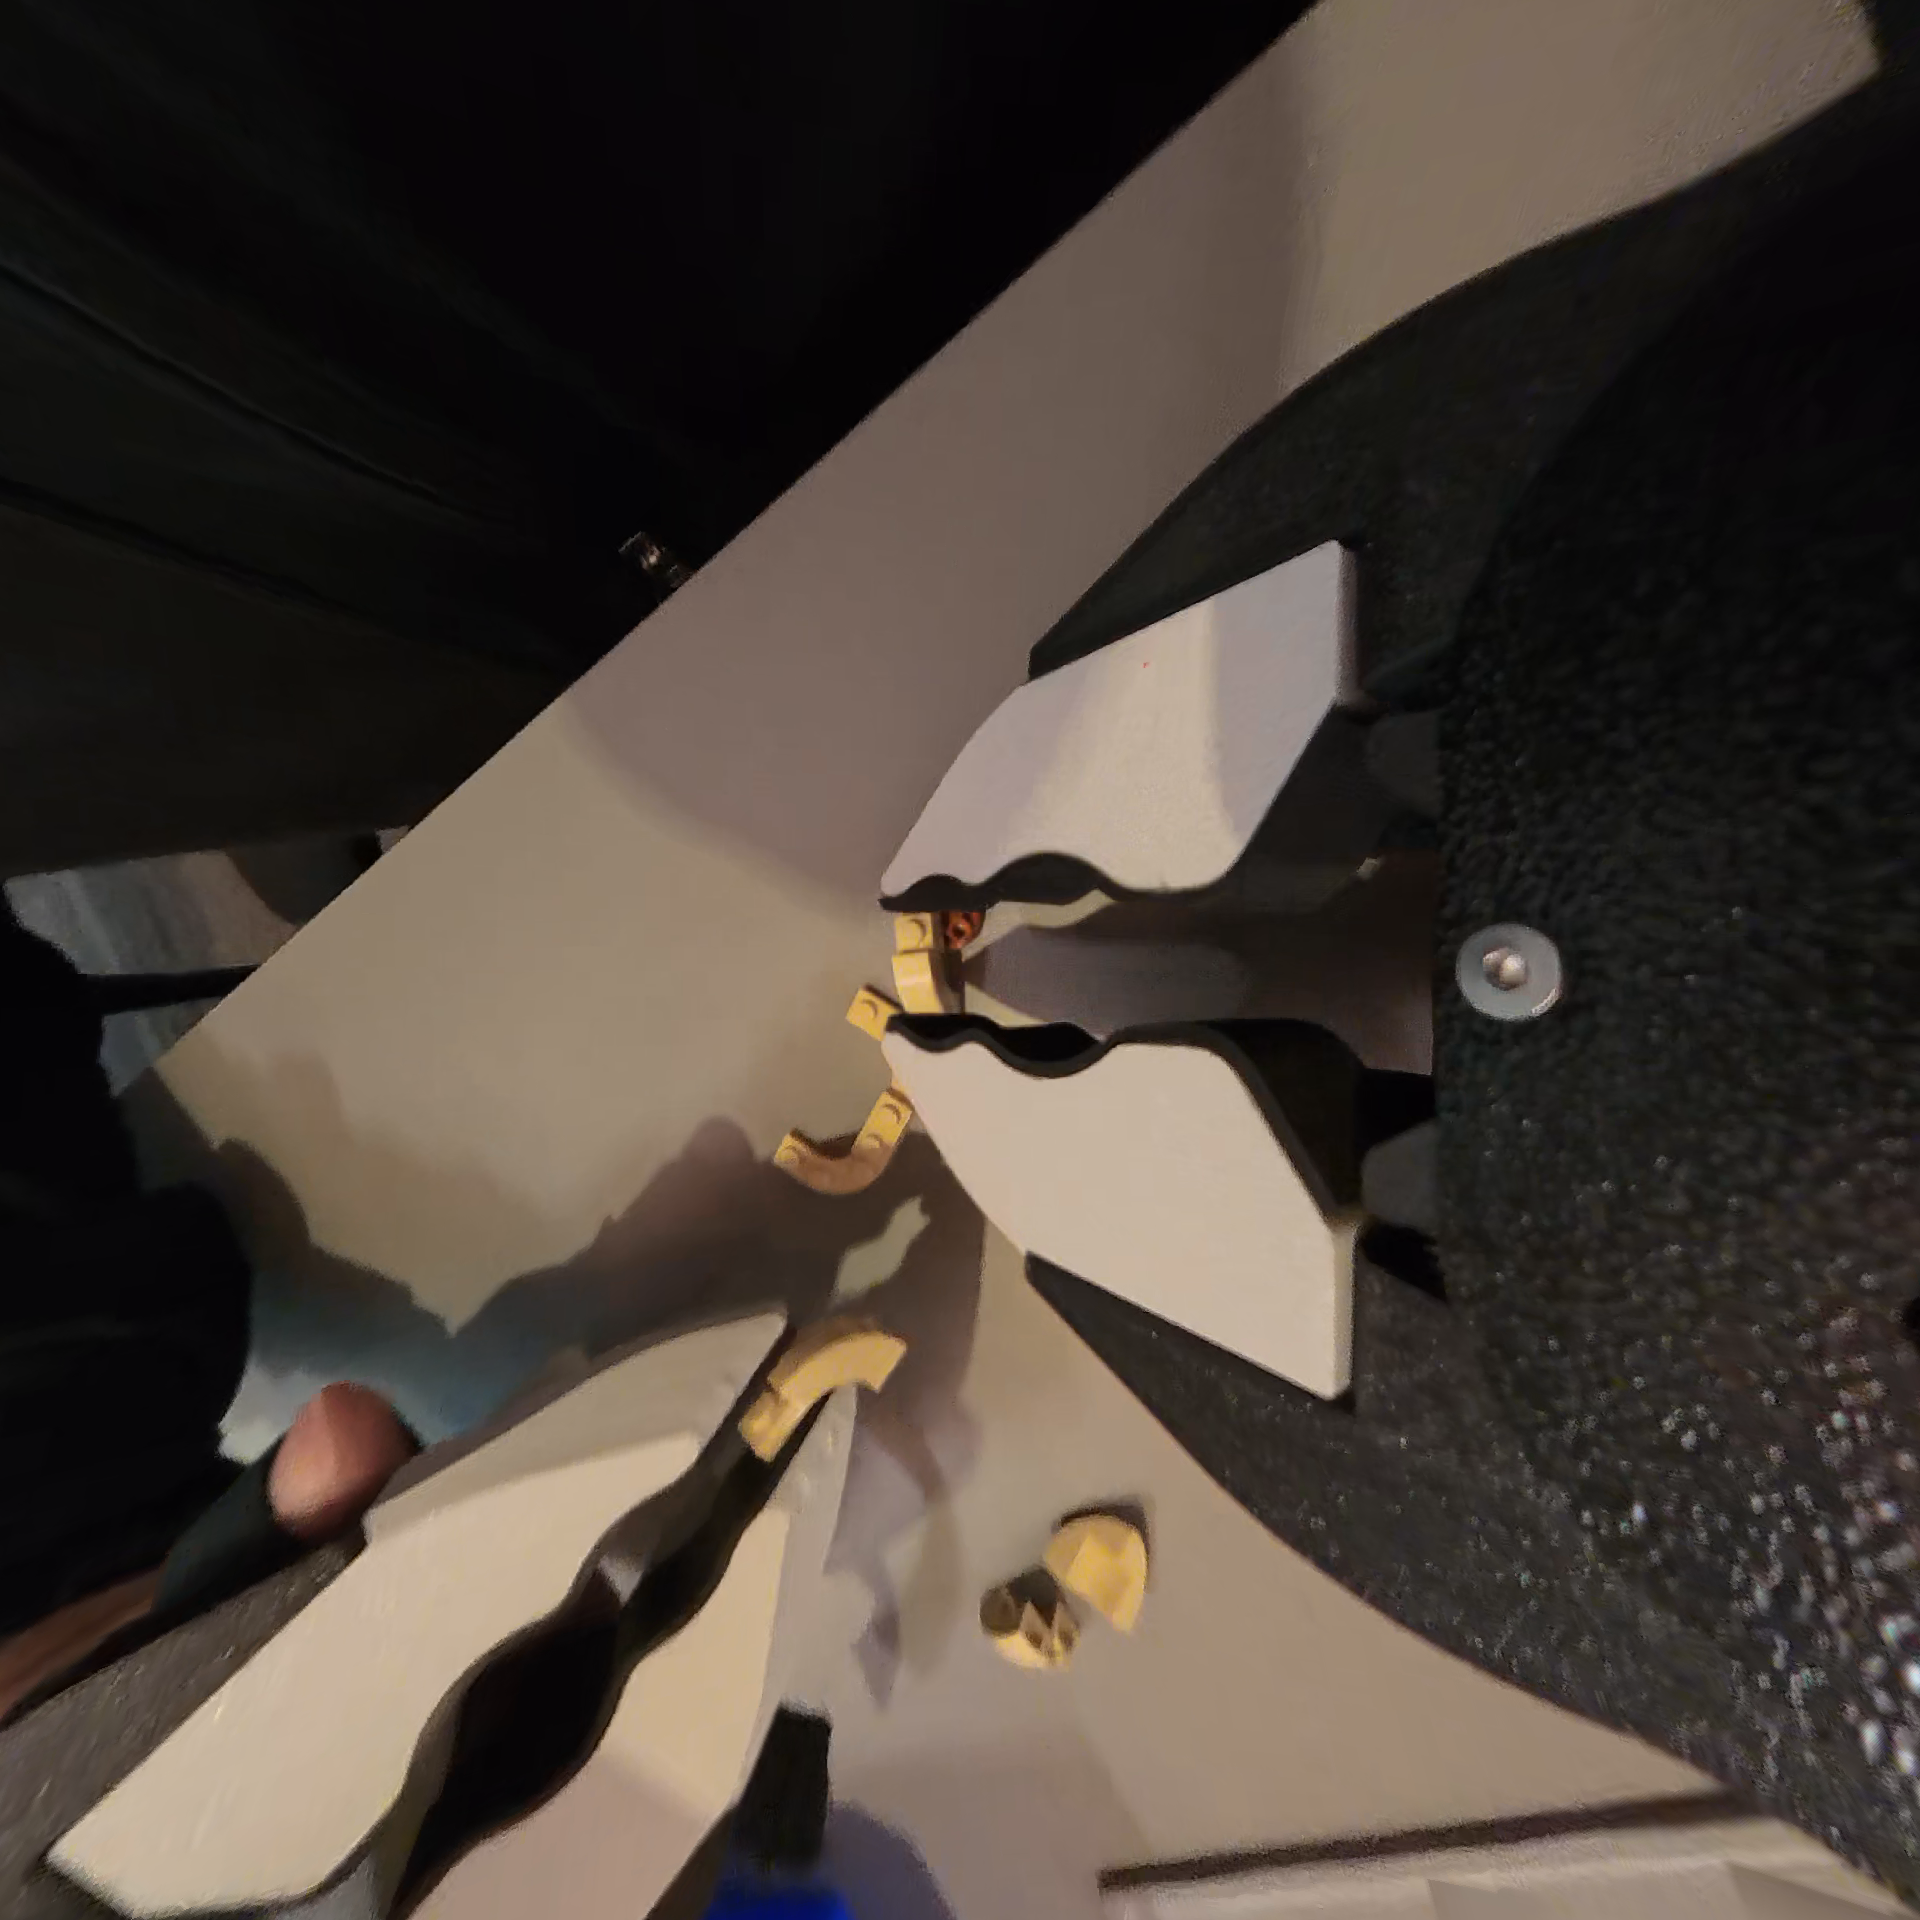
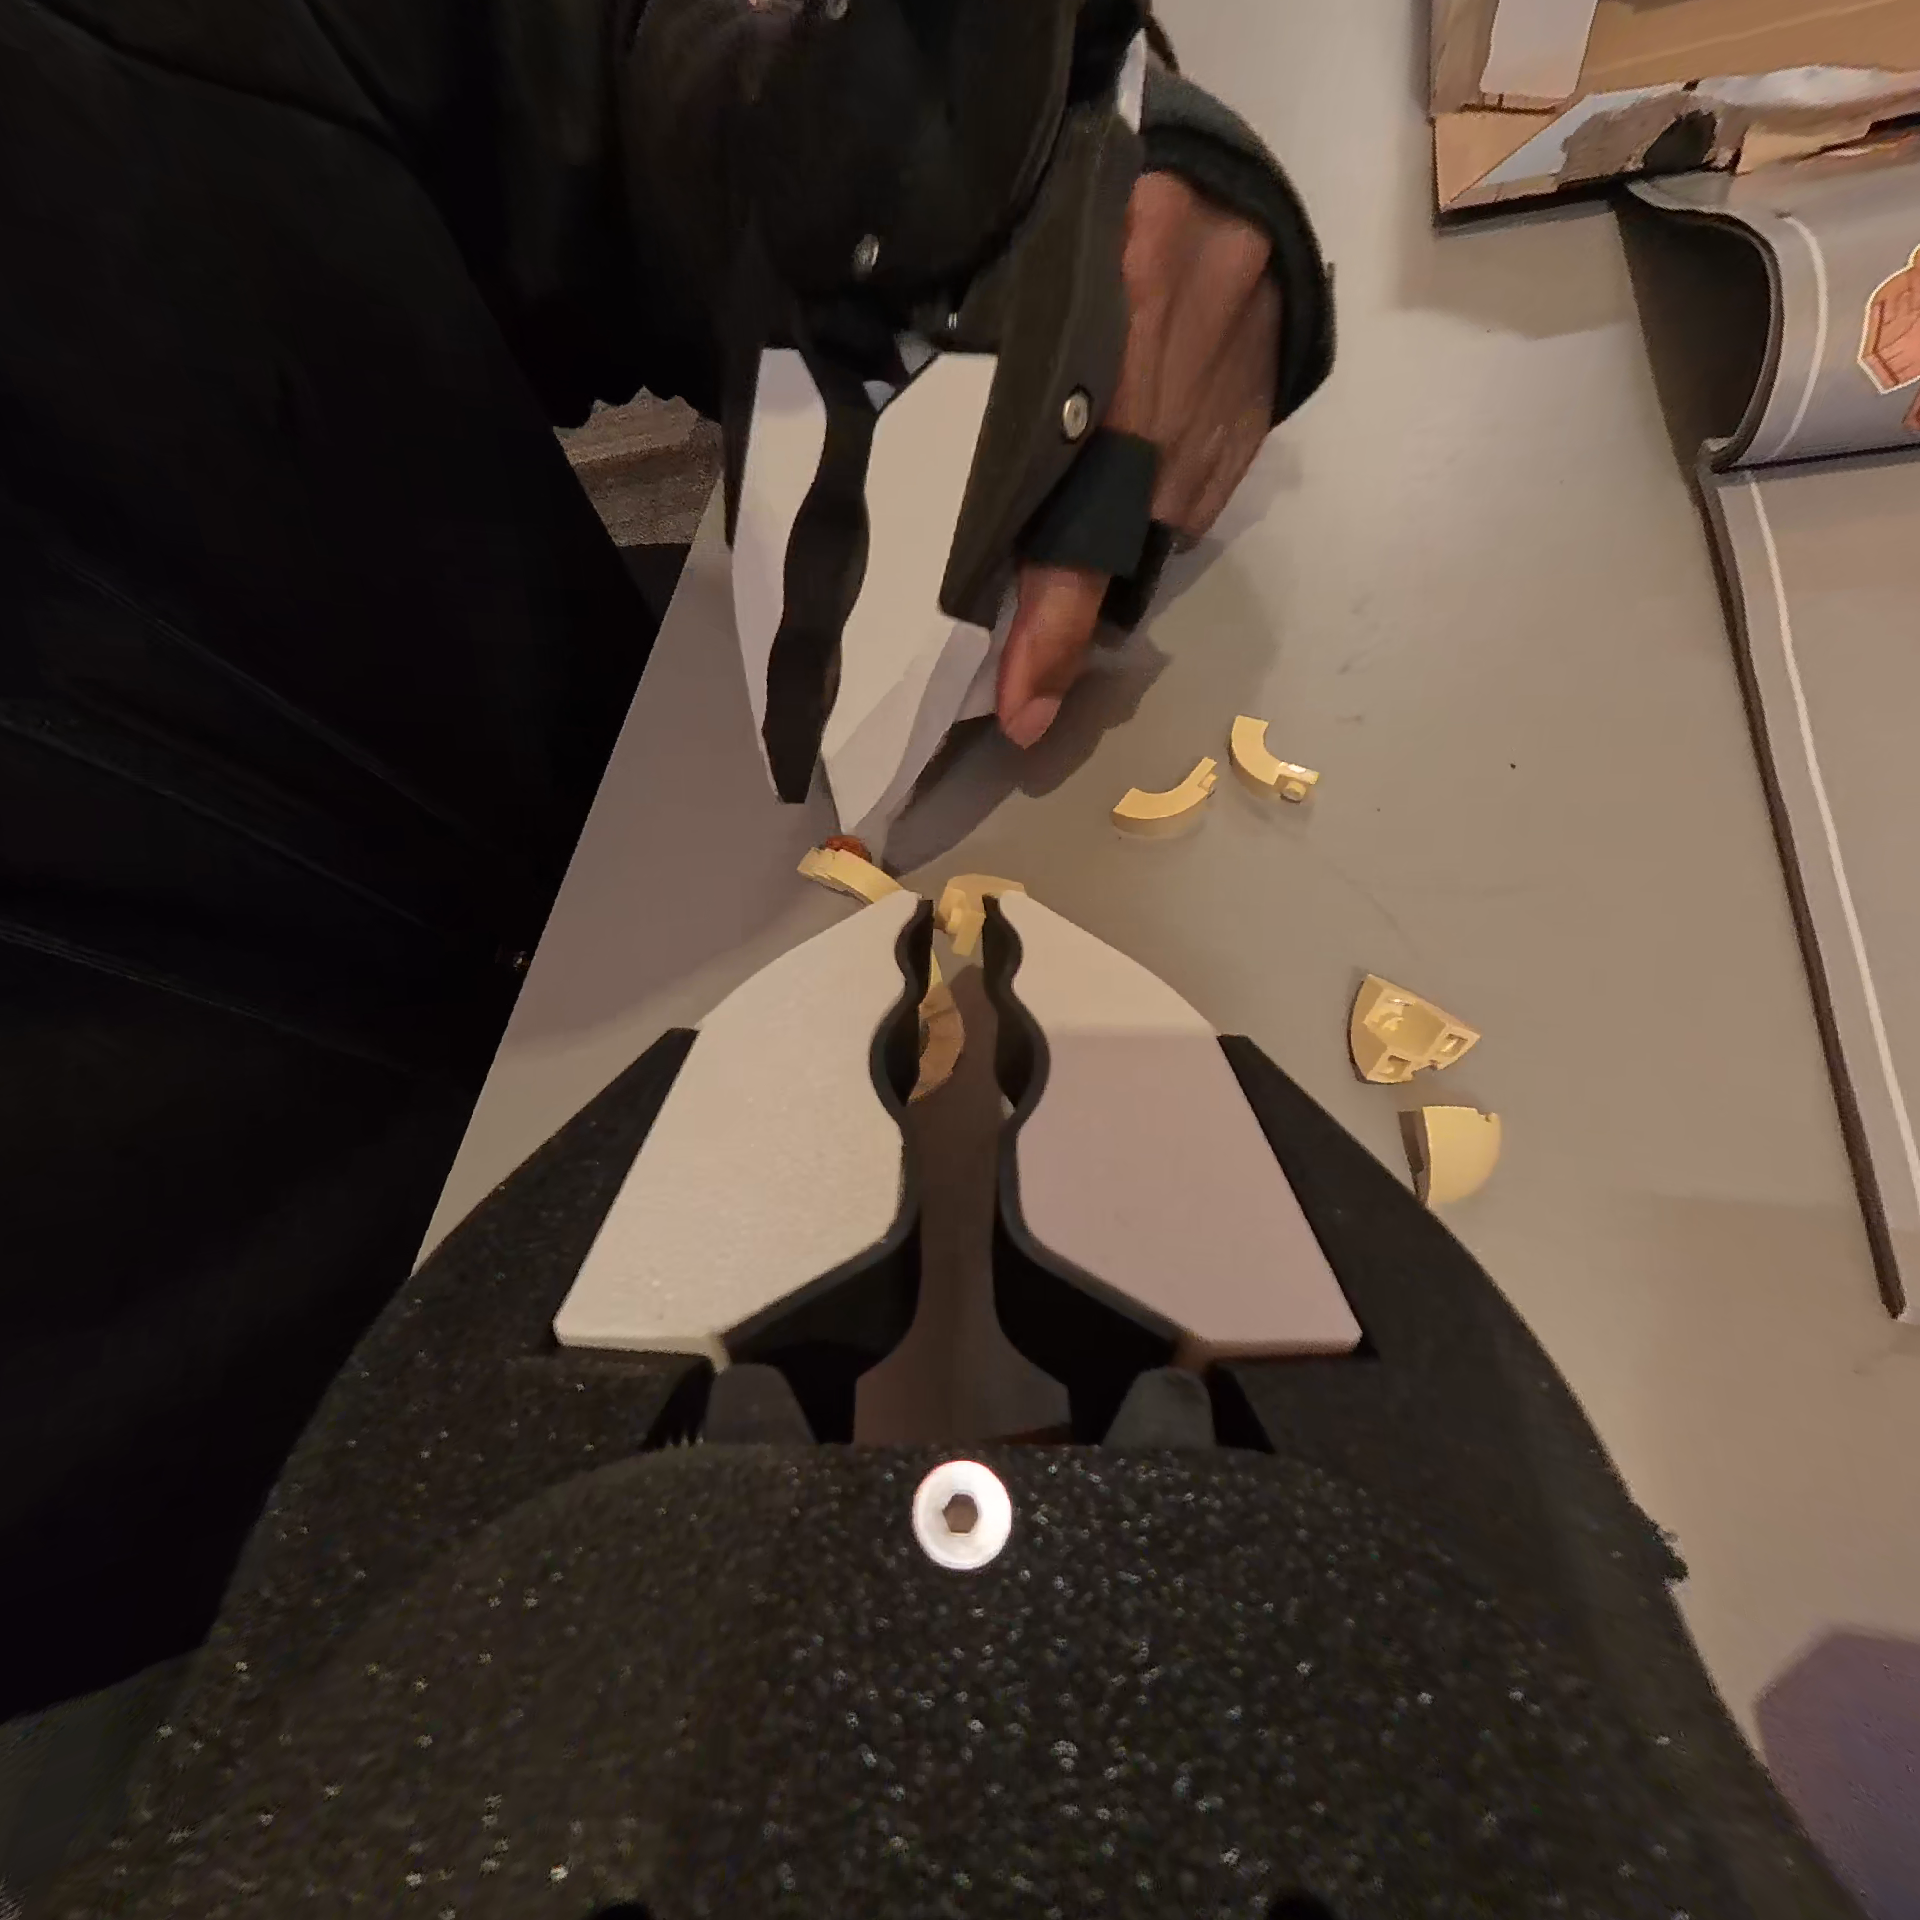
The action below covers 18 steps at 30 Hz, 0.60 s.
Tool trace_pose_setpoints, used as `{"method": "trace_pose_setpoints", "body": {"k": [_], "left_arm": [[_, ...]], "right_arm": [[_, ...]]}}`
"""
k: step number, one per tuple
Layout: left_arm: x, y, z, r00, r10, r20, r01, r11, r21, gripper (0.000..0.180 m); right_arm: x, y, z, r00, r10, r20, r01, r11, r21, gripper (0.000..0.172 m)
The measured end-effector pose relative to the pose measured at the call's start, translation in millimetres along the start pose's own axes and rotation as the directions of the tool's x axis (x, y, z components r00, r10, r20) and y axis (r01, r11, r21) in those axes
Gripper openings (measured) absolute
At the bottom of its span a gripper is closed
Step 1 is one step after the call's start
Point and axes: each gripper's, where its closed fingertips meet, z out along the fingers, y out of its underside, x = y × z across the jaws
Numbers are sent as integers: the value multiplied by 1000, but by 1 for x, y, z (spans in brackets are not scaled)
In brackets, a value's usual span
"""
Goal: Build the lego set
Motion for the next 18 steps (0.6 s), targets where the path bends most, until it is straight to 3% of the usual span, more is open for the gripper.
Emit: {"method": "trace_pose_setpoints", "body": {"k": [4, 8, 18], "left_arm": [[-6, 2, -5, 992, 129, -19, -129, 991, -34, 26], [-7, 6, -6, 958, 230, -169, -248, 965, -90, 24], [-2, 12, 8, 868, 301, -395, -367, 925, -101, 17]], "right_arm": [[-1, 0, -1, 1000, -7, 7, 7, 1000, -5, 9], [-5, 0, -3, 999, -17, 29, 17, 1000, 3, 9], [-17, 11, -4, 994, -51, 100, 56, 997, -48, 9]]}}
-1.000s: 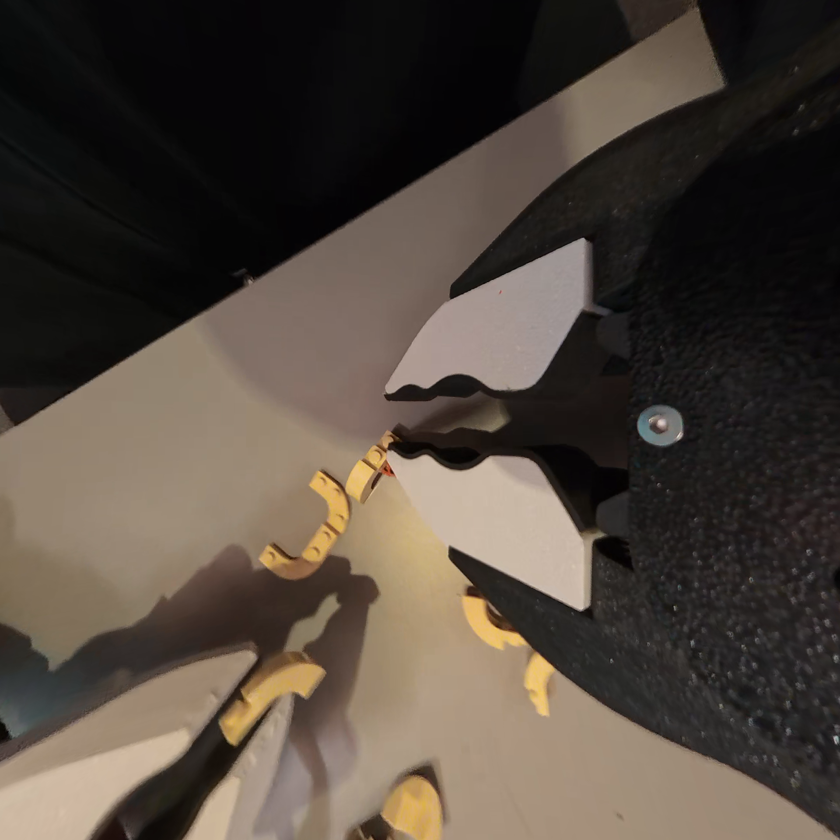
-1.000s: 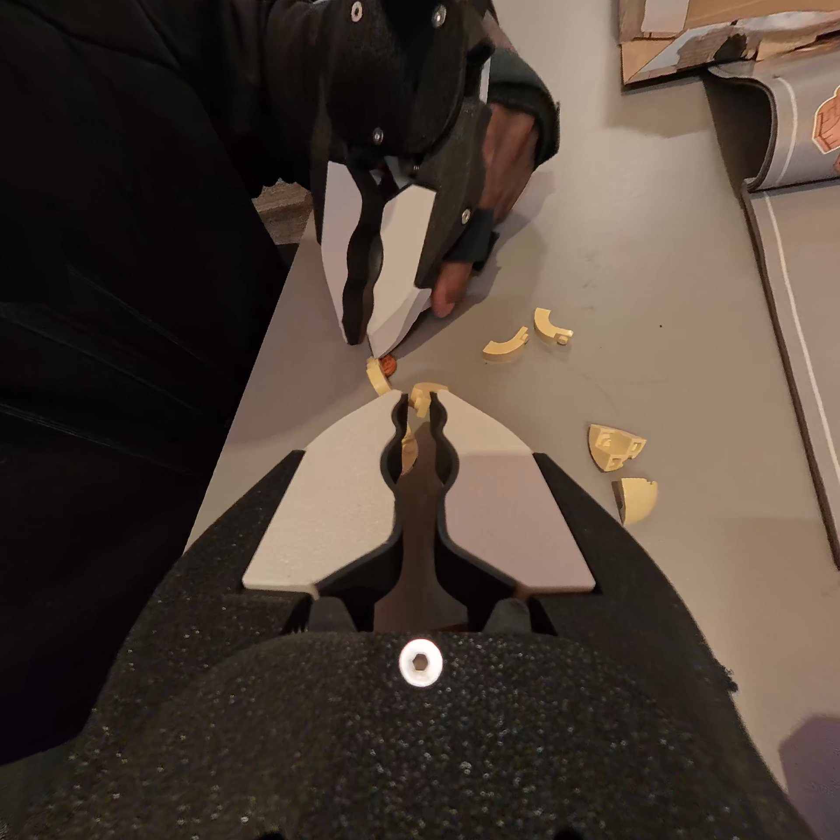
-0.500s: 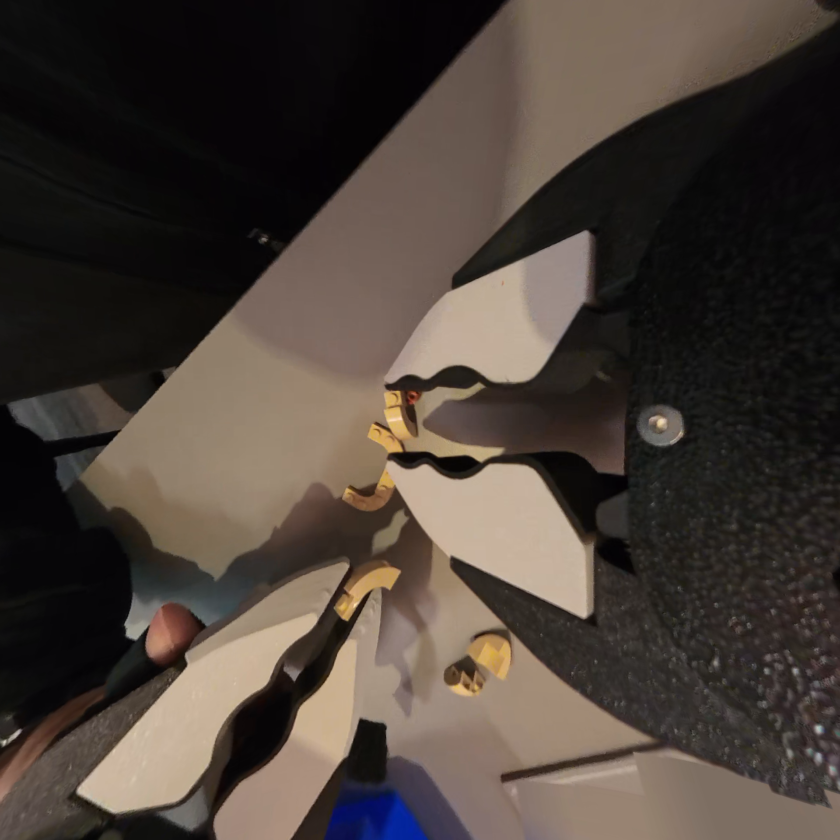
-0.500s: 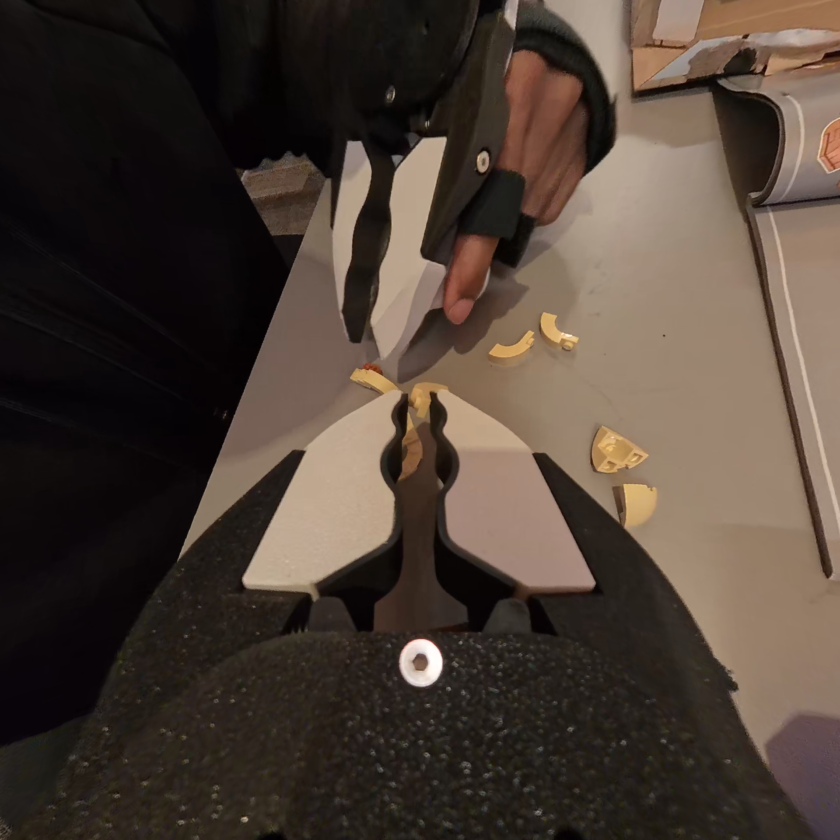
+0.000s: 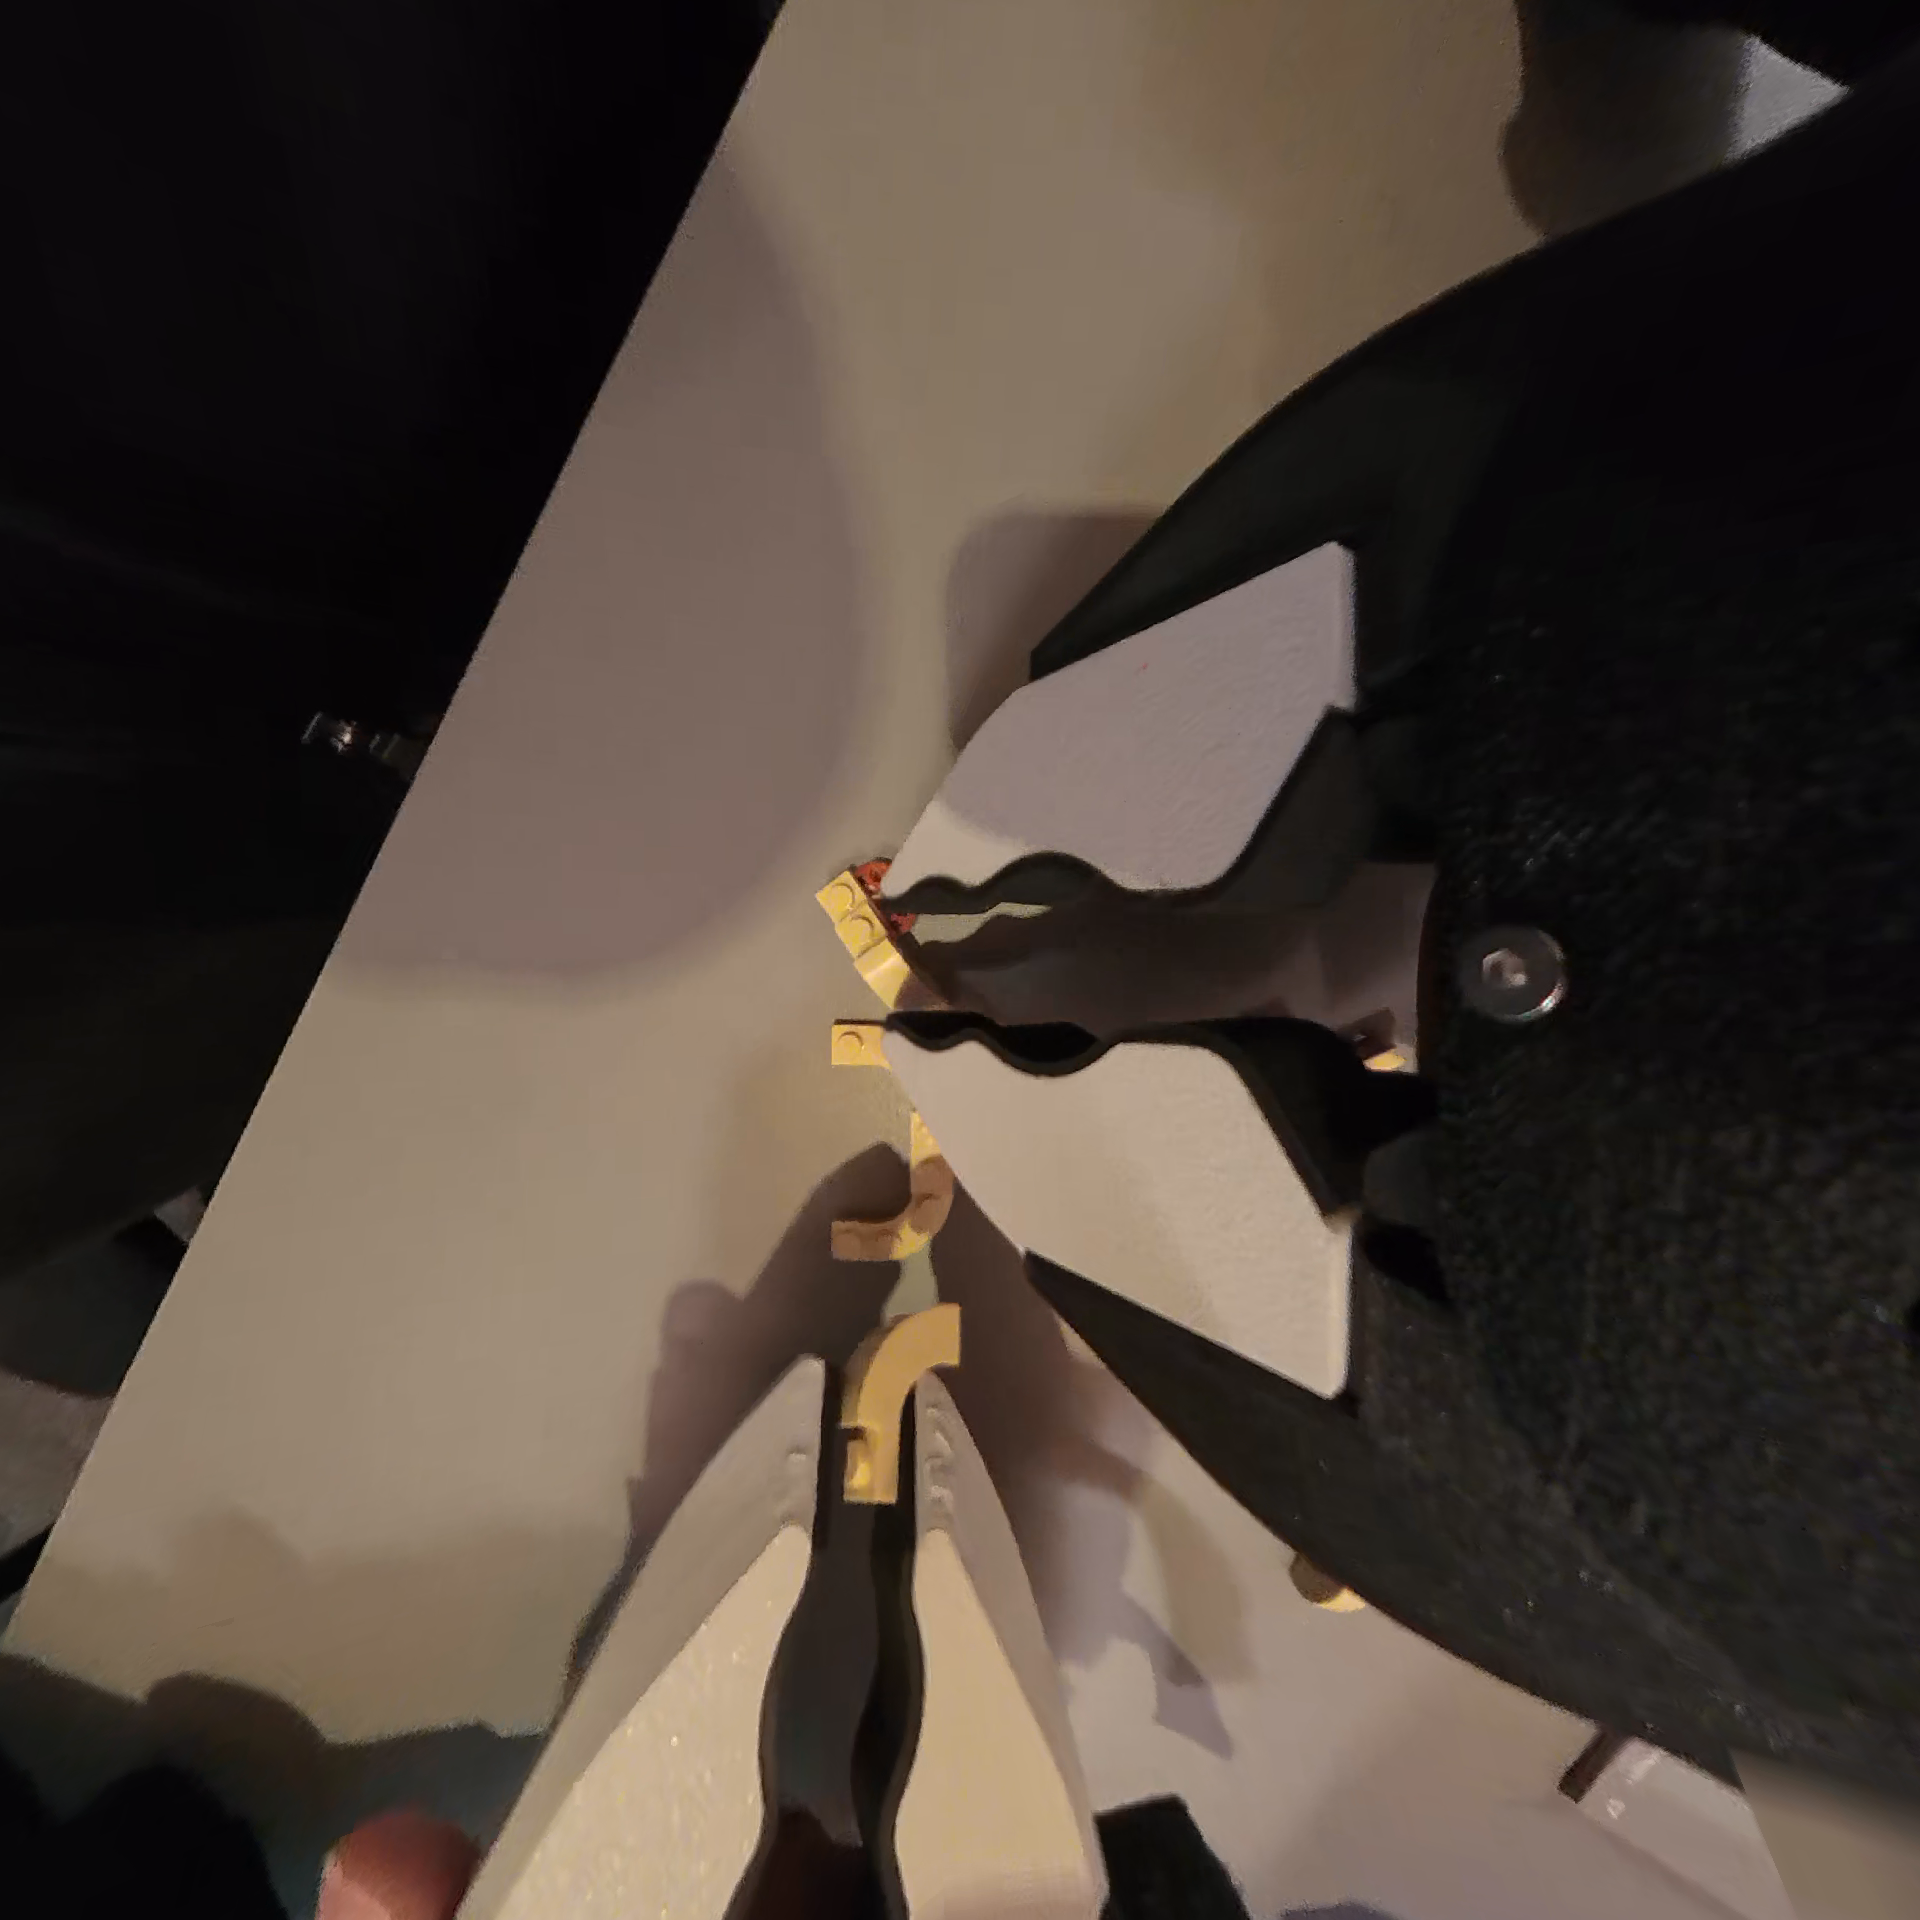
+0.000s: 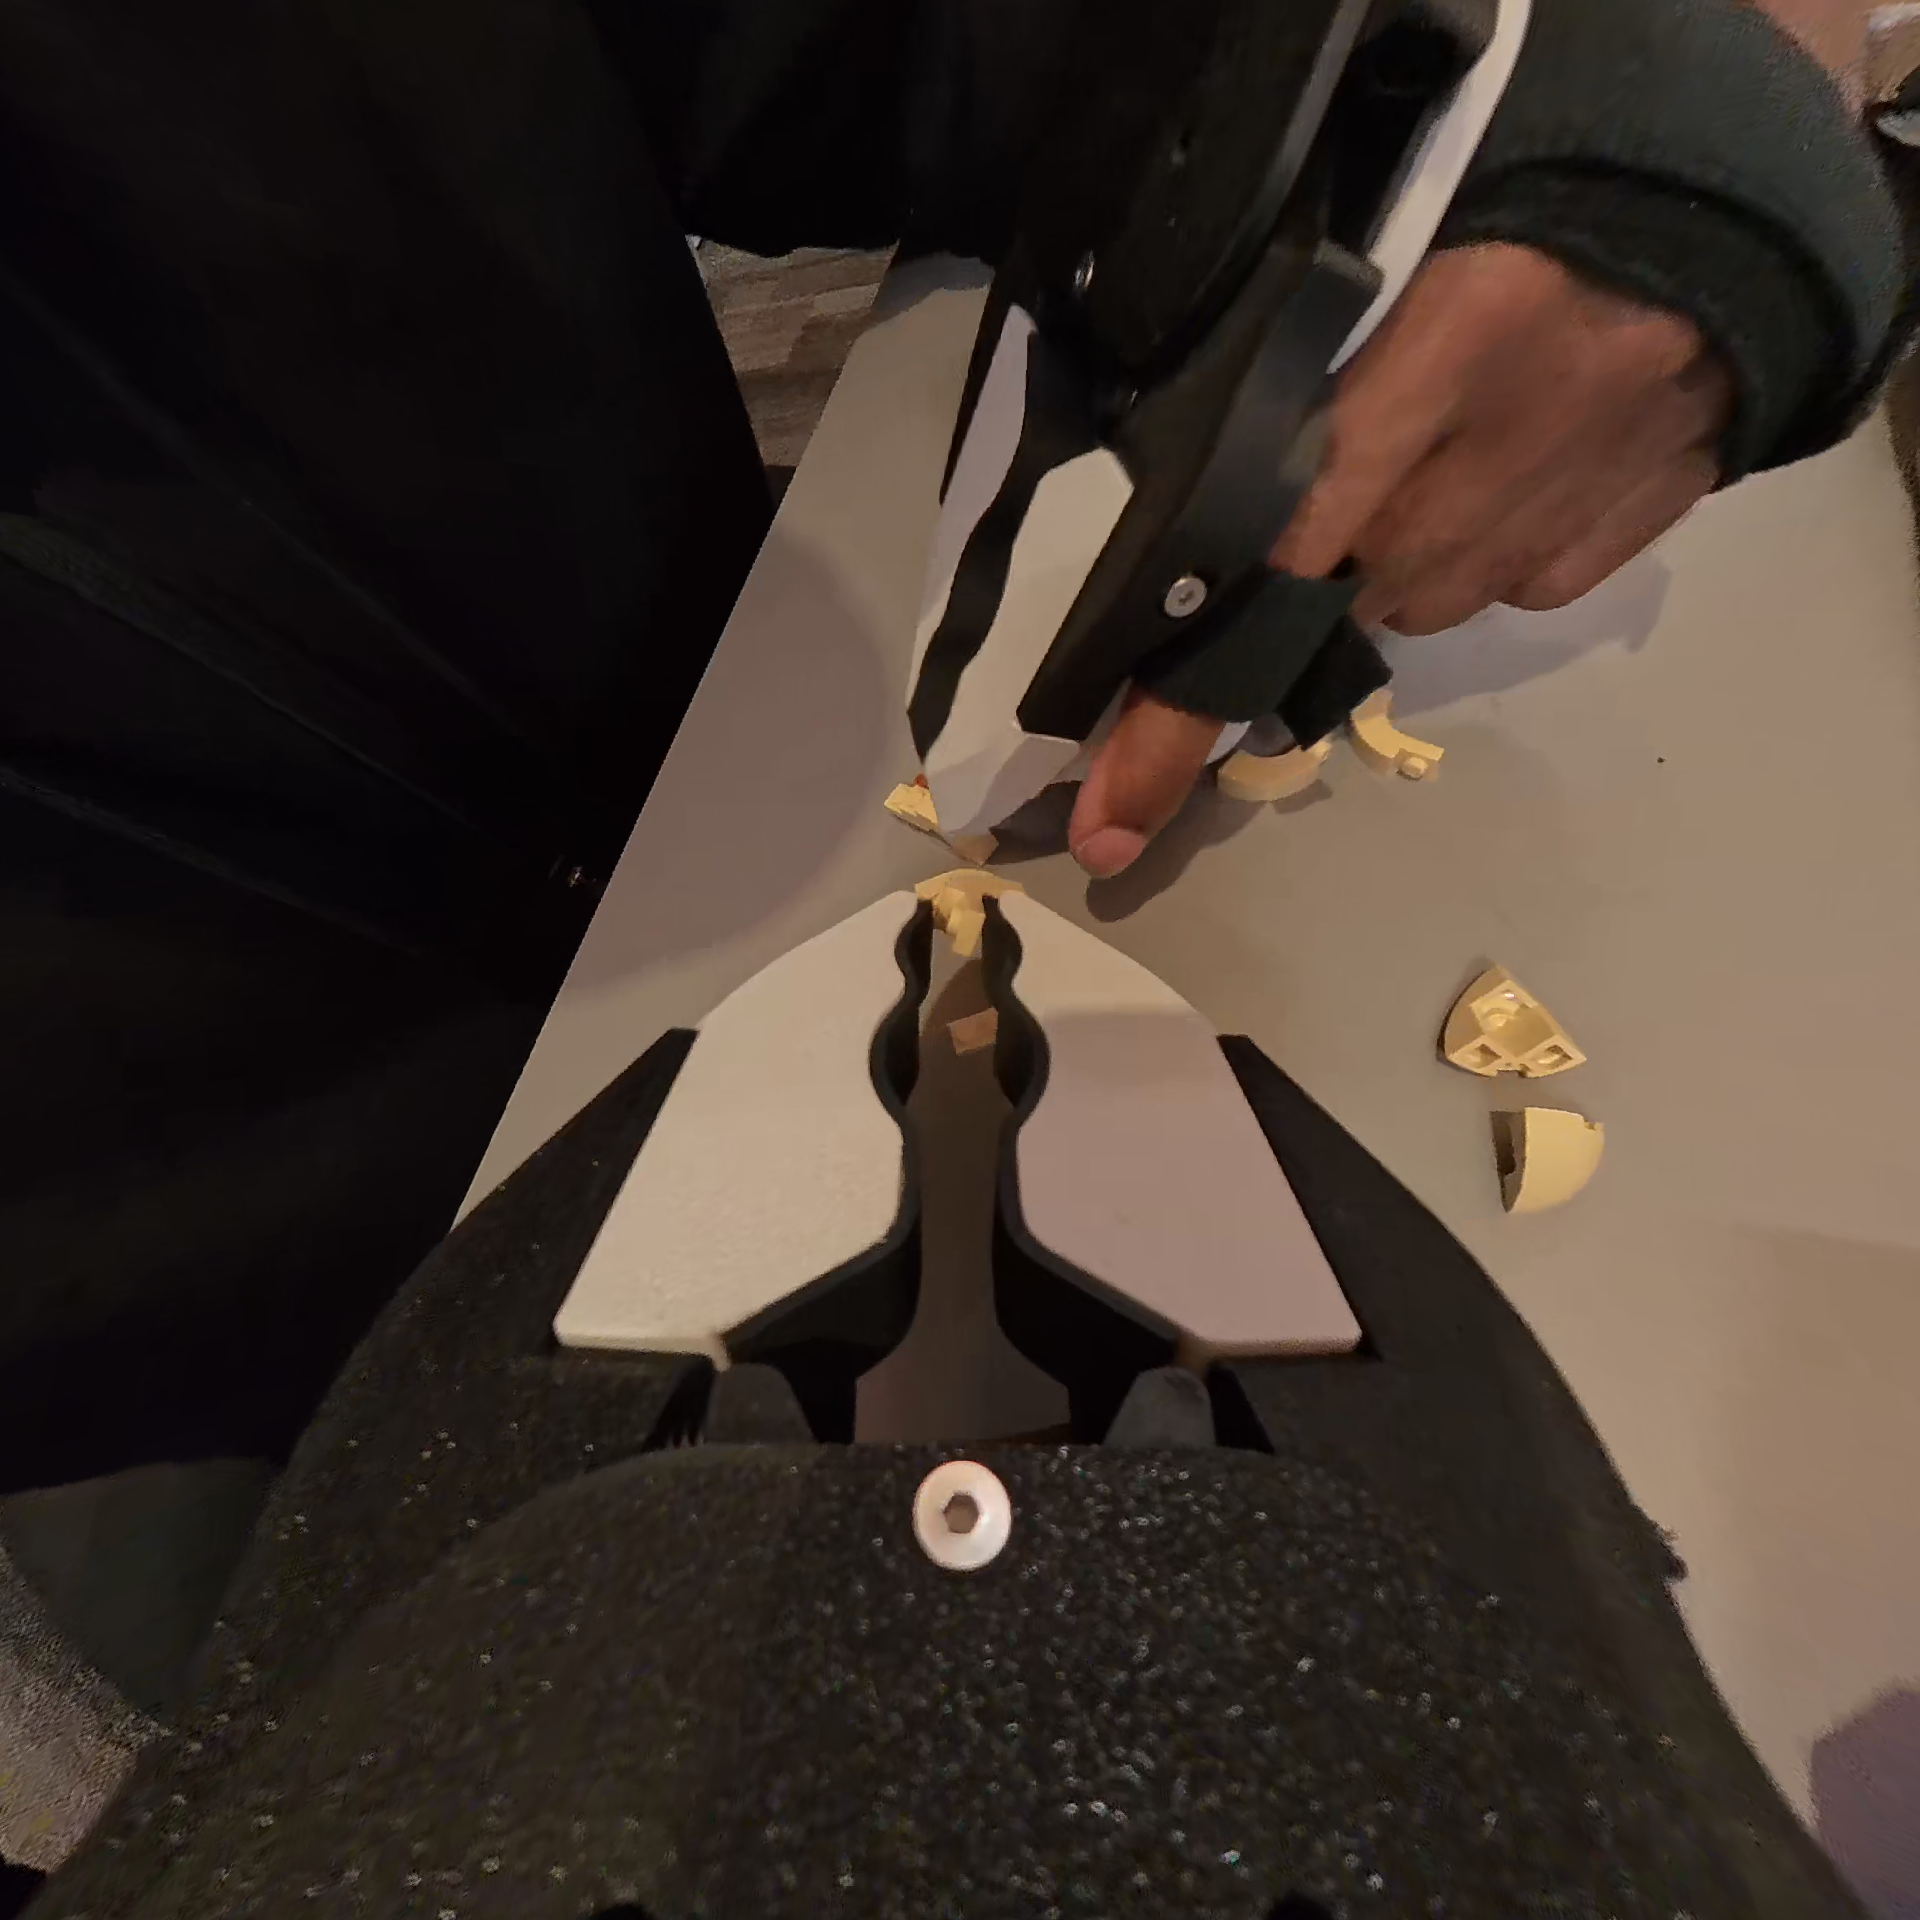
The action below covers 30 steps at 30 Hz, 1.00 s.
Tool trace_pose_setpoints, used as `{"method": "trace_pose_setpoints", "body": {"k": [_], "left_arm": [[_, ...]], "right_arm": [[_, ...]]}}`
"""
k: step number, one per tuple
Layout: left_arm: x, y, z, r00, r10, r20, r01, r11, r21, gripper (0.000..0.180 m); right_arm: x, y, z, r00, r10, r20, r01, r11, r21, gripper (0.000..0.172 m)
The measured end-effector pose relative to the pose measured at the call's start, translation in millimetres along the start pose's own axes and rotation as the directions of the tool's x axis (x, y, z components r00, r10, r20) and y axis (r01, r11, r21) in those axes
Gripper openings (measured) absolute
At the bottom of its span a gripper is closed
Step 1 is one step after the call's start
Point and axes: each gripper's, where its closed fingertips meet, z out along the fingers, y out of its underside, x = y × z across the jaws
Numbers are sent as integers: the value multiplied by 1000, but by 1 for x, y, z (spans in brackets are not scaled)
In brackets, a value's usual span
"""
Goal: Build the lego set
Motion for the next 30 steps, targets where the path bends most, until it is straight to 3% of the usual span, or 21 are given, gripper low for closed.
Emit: {"method": "trace_pose_setpoints", "body": {"k": [12, 24, 30], "left_arm": [[2, -6, 5, 993, 89, -78, -88, 996, 10, 17], [10, -10, 14, 988, 80, -132, -73, 996, 56, 11], [16, -10, 14, 989, 13, -145, -1, 996, 84, 9]], "right_arm": [[-1, 3, -1, 1000, 5, 8, -5, 1000, -15, 9], [-1, 3, -8, 1000, 14, 18, -14, 1000, 0, 9], [-2, 3, -10, 999, 18, 27, -18, 1000, 2, 8]]}}
